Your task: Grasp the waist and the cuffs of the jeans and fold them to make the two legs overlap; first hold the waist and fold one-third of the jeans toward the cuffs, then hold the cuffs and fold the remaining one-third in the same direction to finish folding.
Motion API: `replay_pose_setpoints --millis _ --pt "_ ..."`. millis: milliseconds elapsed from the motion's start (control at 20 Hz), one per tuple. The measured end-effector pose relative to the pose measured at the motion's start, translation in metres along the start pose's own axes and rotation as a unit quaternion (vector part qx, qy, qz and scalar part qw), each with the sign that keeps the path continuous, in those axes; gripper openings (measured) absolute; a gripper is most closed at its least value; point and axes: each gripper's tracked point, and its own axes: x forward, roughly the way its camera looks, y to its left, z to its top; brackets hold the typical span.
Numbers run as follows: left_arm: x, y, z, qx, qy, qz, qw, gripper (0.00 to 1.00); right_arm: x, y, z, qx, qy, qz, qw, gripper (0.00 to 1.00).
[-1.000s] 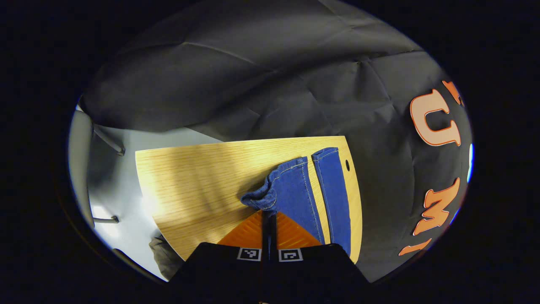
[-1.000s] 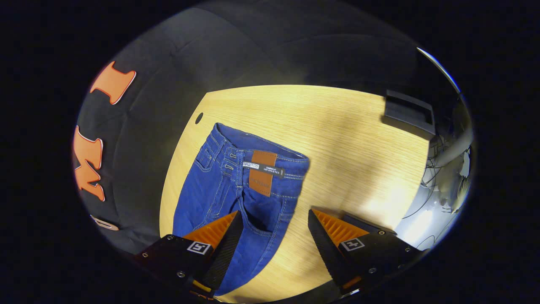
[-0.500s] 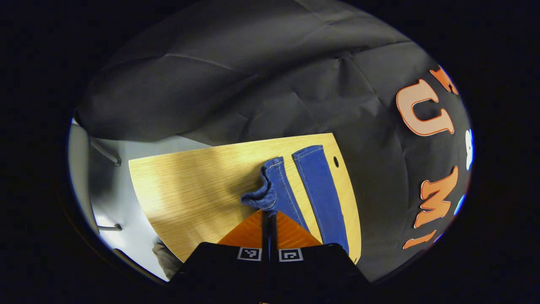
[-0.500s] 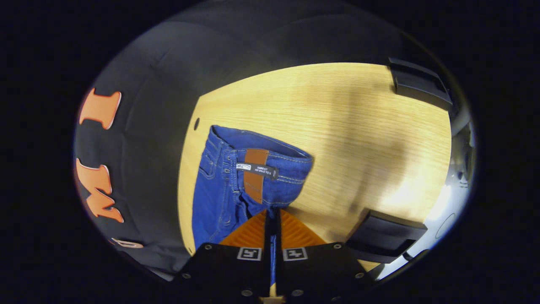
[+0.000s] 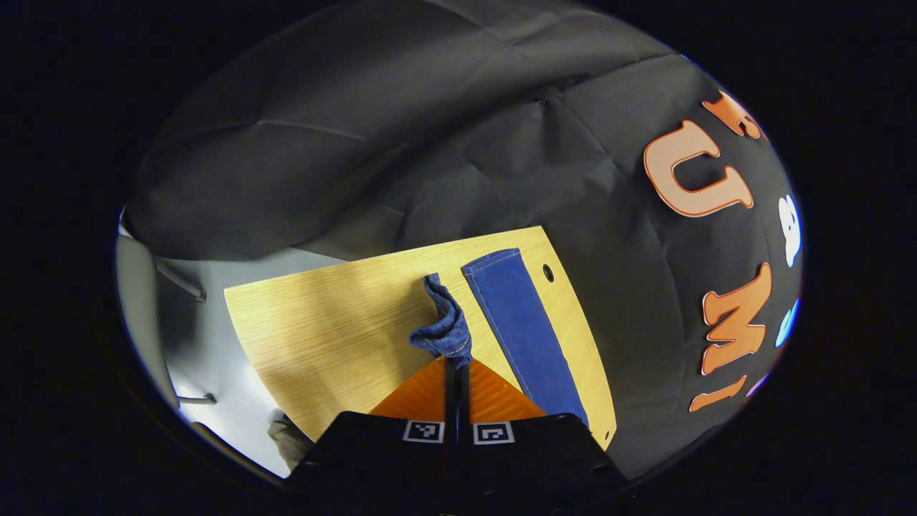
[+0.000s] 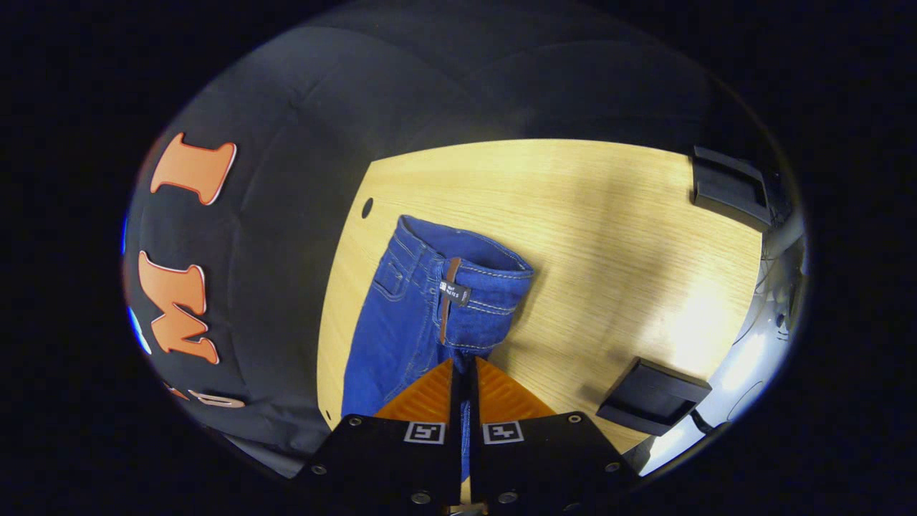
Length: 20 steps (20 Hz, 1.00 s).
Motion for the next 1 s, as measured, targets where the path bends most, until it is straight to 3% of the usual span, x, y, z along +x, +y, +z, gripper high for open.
replay_pose_setpoints --millis 250,450,900,1000 --pt "-0.032 0.002 0.008 0.012 -0.006 0.011 1.000 0.00 -0.020 0.001 0.008 0.026 0.001 0.003 1.000 0.05" --pt "-0.031 -0.015 0.023 0.016 0.008 0.010 1.000 0.00 -0.026 0.020 0.010 0.023 0.007 0.000 1.000 0.05" --pt "0.084 -0.073 0.072 0.030 0.109 0.092 0.989 0.01 0.022 0.078 0.036 0.050 -0.001 -0.083 0.995 0.05" --pt "0.116 -0.094 0.080 0.058 0.120 0.083 0.988 0.01 0.037 0.096 0.043 0.044 -0.005 -0.095 0.994 0.05"
